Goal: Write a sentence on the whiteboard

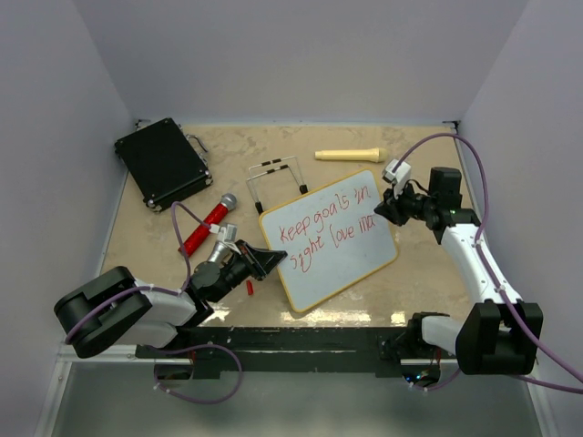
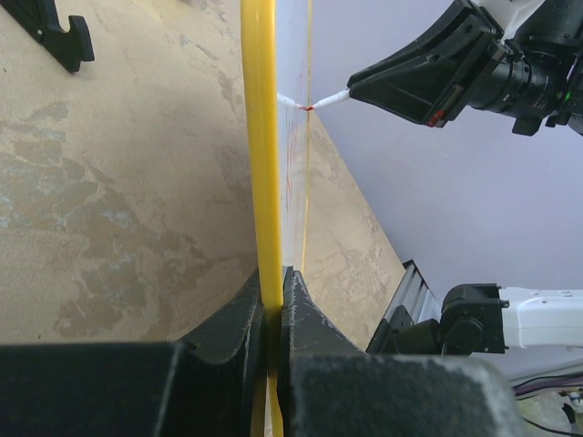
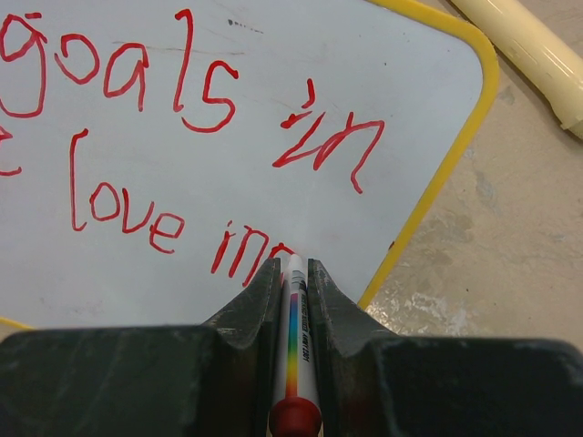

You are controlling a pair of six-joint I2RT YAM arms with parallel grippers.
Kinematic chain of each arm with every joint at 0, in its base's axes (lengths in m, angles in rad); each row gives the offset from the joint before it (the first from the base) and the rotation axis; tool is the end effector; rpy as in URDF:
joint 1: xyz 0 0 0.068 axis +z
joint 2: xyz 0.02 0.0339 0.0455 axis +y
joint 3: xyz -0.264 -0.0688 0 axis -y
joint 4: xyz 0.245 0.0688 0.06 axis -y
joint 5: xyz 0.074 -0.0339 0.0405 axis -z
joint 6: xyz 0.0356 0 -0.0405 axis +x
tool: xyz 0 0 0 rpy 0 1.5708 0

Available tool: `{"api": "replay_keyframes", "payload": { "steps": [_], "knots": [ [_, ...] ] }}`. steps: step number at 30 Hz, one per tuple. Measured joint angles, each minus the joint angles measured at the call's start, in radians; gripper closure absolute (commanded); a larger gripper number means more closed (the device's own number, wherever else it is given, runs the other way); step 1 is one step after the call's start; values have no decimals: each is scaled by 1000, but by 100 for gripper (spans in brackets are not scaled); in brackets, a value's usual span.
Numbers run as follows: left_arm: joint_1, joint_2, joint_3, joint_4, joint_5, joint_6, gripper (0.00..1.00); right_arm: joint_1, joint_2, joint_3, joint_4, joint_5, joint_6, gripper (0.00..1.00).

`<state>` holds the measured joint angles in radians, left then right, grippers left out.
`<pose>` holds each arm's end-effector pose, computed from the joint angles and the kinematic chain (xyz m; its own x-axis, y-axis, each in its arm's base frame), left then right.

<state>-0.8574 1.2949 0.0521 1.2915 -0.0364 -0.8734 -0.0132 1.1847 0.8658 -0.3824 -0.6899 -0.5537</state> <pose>0.1274 -0.1453 0.1602 -0.5405 -0.5460 -0.6401 0.4944 0.4094 -0.7667 0.2498 0.0194 0.2728 -0.2984 -0.4017 -0.8658 -0.7442 0.6659 -0.0524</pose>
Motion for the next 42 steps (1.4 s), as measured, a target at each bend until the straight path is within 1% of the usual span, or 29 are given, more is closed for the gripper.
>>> {"api": "replay_keyframes", "payload": {
  "steps": [16,24,28,33,42],
  "knots": [
    [0,0,0,0,0,1,100,0,-7,0,-39,6,-22,100],
    [0,1,0,1,3,2,100,1,-82,0,-43,-76,-26,100],
    [0,2,0,2,3,2,100,2,-47,0,-46,-110,-34,100],
    [0,3,0,3,3,2,100,28,-6,0,-49,-114,-34,100],
    [0,6,0,6,3,2,100,58,-4,0,-39,-108,-23,100]
  ]
}}
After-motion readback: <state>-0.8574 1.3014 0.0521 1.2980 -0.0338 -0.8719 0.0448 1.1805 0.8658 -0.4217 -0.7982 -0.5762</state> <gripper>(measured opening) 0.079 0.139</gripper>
